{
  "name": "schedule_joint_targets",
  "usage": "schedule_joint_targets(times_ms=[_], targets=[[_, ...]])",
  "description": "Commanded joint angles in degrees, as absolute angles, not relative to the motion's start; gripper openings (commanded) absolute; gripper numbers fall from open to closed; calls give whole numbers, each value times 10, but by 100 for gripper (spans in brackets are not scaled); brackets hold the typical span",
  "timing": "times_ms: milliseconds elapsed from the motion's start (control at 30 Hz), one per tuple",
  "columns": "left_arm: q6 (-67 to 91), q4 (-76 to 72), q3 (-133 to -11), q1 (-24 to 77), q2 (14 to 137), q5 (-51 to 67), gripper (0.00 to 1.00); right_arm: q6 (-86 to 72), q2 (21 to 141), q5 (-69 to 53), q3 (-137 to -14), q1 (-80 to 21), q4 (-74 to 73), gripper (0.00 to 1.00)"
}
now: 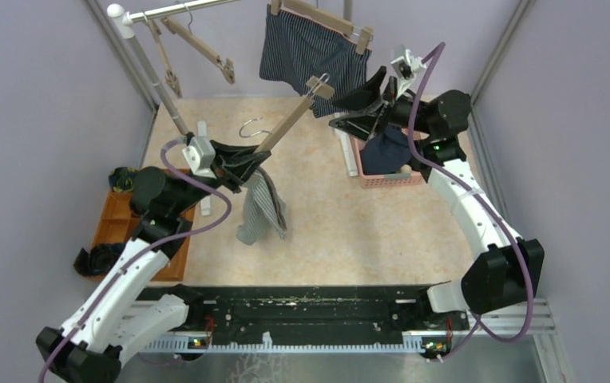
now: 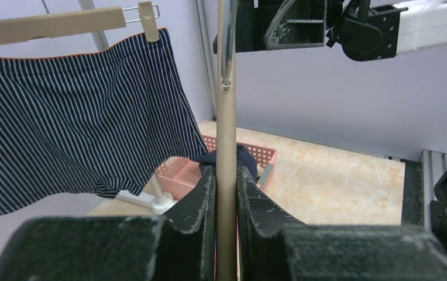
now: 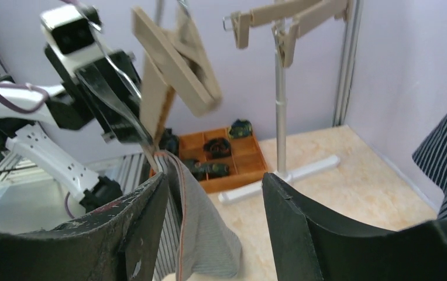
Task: Remove the underwear clipped to the hanger
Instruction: Remove the underwear from the hanger.
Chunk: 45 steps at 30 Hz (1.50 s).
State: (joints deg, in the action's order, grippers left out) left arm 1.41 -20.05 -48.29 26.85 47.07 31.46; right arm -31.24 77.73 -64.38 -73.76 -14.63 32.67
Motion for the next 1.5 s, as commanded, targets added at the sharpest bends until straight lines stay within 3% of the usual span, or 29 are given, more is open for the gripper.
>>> schedule_joint_targets(times_ms=[0,133,533,733,1467], targets=[[87,-342,-498,267,531,345,0,-417,780,-610,-749,-175,517,60],[107,-354,-541,268,595,383,0,-336,779,-585,-761,-216,430,60],[166,-446,-583,272,670,428,0,-374,824,-551,-754,-223,536,55],[213,-508,-578,276,685,438,0,-422,853,-531,-762,-222,627,46],[235,-545,-556,282,688,421,0,-549,887,-542,-817,-222,740,41]])
